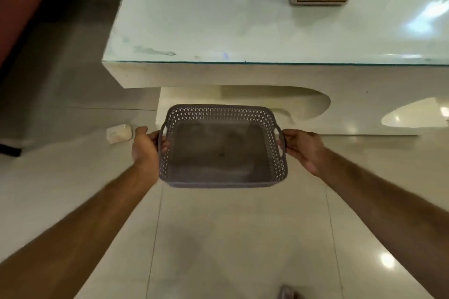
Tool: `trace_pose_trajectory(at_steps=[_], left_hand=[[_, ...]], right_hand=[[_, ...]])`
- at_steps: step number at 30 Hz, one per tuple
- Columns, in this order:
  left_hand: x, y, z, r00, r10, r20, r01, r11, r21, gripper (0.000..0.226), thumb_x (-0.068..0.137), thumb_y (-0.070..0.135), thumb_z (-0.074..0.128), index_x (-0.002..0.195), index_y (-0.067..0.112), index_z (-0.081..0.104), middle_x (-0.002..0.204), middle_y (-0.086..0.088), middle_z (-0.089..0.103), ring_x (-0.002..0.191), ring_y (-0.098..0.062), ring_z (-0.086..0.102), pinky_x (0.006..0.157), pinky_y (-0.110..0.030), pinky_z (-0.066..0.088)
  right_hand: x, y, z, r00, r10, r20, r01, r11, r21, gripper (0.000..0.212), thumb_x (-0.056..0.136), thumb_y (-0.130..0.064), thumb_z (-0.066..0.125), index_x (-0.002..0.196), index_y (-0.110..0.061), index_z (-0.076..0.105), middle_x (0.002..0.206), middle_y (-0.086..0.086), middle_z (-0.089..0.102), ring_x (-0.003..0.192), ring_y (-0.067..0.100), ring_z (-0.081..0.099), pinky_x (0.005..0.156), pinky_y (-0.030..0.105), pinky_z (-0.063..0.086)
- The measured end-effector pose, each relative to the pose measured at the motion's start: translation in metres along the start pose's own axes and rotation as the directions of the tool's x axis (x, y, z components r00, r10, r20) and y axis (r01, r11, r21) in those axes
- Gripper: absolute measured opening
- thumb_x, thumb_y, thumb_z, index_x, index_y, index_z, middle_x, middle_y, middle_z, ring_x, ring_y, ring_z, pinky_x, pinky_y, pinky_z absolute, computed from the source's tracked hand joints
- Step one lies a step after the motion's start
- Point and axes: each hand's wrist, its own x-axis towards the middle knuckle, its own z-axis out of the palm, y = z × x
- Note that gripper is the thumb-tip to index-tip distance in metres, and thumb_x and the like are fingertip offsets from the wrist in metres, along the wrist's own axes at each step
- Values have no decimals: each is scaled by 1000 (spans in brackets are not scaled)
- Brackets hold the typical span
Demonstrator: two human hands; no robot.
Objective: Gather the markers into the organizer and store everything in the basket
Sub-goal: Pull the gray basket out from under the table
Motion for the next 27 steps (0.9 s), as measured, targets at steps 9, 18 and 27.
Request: trace_pose_trajectory(at_steps=[9,18,27], left_hand=[[-181,48,-88,948,-45,-315,154,931,330,31,72,39,56,69,12,70,62,-5,66,62,-25,58,67,-39,49],[-299,183,-91,960,-80,-268,162,941,296,26,64,42,63,62,17,70,63,-6,63,57,-24,54,64,-37,47],[-296,323,-9,999,10,-51,-3,992,129,23,87,28,58,67,17,65,60,-2,60,50,-16,53,55,-25,49]], right_hand=[[-204,-23,-21,972,224,71,-217,971,-99,37,95,16,48,101,-6,76,87,10,82,84,26,75,63,25,63],[-332,-120,-6,979,203,28,-201,978,-60,31,94,17,57,104,-5,76,106,19,80,103,35,76,75,31,66],[-315,-257,31,999,15,-29,-16,999,-33,31,95,16,55,116,2,73,107,18,79,97,30,77,82,34,62]])
